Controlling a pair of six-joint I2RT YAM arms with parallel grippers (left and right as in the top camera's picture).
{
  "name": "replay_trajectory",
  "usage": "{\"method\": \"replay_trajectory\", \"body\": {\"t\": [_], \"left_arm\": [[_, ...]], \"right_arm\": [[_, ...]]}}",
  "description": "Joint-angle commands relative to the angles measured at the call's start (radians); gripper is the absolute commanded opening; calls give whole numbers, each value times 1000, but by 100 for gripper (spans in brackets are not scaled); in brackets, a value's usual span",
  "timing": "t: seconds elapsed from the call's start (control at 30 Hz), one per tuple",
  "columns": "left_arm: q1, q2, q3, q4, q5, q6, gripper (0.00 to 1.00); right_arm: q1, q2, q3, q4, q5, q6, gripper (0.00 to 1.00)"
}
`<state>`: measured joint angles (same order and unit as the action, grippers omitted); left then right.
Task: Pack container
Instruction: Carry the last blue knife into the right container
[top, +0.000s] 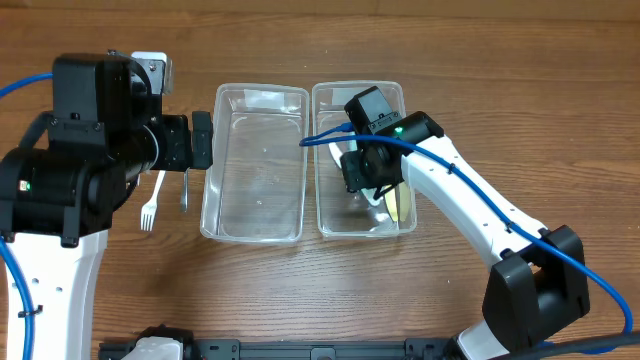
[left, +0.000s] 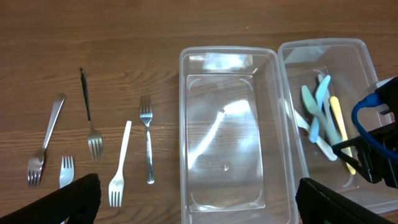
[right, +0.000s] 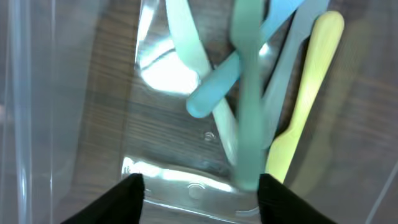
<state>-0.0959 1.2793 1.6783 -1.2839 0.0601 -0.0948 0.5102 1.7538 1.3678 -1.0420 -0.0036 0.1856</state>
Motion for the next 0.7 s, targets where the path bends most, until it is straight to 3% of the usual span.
{"method": "replay_trajectory", "body": {"t": [0.0,0.2,0.3,0.5,0.67], "left_arm": [[8,3,6,-5,7,13,100],[8,-1,7,-44,-121,-41,100],[8,-5,7,-66,-167,-76,100],[18,-4,6,-84,-310,-198,100],[59,31,6,-63,-332,-170,100]], "right_arm": [[1,-24,68,-19,-5,-11,64],[-37,-127,319,-105,119,70,71],[-128,-187,427,-172,199,133,100],[-491,-267,462,-323,142,189,100],[-747,-266,414,-380,-2,173,100]]}}
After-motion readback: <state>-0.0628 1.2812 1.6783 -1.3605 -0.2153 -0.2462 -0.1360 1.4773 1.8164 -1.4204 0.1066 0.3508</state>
